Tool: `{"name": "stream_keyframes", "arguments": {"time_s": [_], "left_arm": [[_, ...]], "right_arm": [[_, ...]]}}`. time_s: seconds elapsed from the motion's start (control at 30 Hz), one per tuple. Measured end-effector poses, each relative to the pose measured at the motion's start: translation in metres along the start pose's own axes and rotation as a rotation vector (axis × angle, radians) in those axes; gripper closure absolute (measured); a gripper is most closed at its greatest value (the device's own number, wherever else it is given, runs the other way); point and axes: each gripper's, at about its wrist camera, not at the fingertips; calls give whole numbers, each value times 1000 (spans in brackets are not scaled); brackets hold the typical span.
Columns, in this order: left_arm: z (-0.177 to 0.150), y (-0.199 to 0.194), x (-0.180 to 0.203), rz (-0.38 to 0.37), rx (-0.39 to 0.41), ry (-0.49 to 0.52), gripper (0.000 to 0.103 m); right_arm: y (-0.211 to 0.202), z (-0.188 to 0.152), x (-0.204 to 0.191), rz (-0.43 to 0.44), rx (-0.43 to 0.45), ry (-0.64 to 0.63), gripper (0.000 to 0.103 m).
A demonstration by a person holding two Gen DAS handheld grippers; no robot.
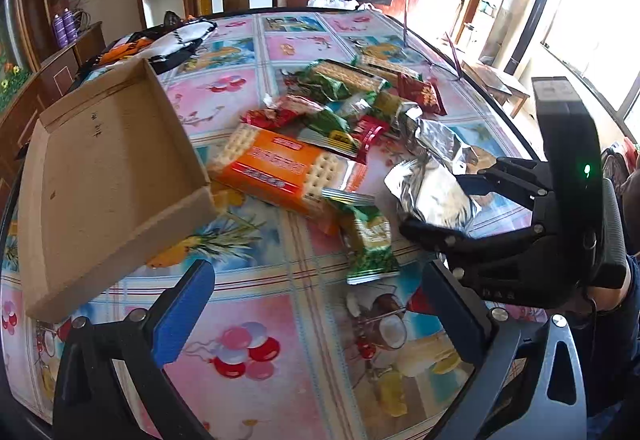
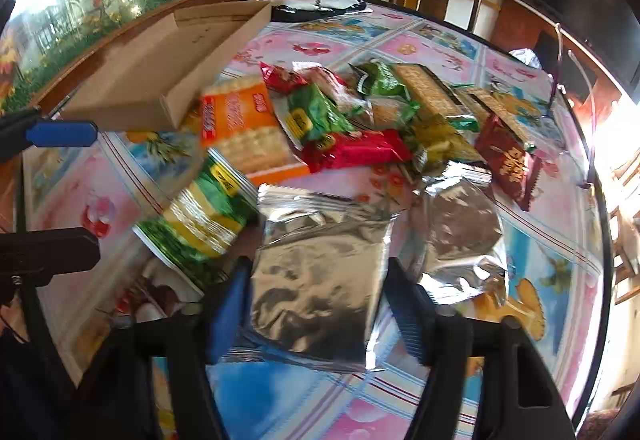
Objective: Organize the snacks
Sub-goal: 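Grasp a silver foil packet with the right tool while the left tool approaches the pile, then grasp the green pea snack packet with the left tool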
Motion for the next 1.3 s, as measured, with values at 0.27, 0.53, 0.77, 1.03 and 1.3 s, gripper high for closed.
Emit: {"name": "stream_keyframes", "arguments": {"time_s": [0.27, 0.53, 0.77, 1.03, 1.3], "left_arm": [[2, 19, 21, 24, -23, -7, 15], [4, 50, 27, 53, -90, -36, 51], [4, 56, 34, 85, -50, 1, 59], [0, 48, 23, 25, -24, -21, 71], [-2, 34, 11, -16, -6, -36, 72]], "right_arm": [[-12, -10, 31, -7, 82, 128, 41], [-14, -13, 41, 8, 97, 193, 41], [-13, -13, 39, 16, 108, 182, 41], [-13, -13, 37, 17, 122, 167, 41], [-15, -13, 38, 20, 141, 169, 41]]}}
Point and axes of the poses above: each gripper's, at about its wrist camera, not at the fingertips, and y roughly the way its jaws point, x to its right, z to its top, and after that the axes turned 13 degrees about -y, right-handed
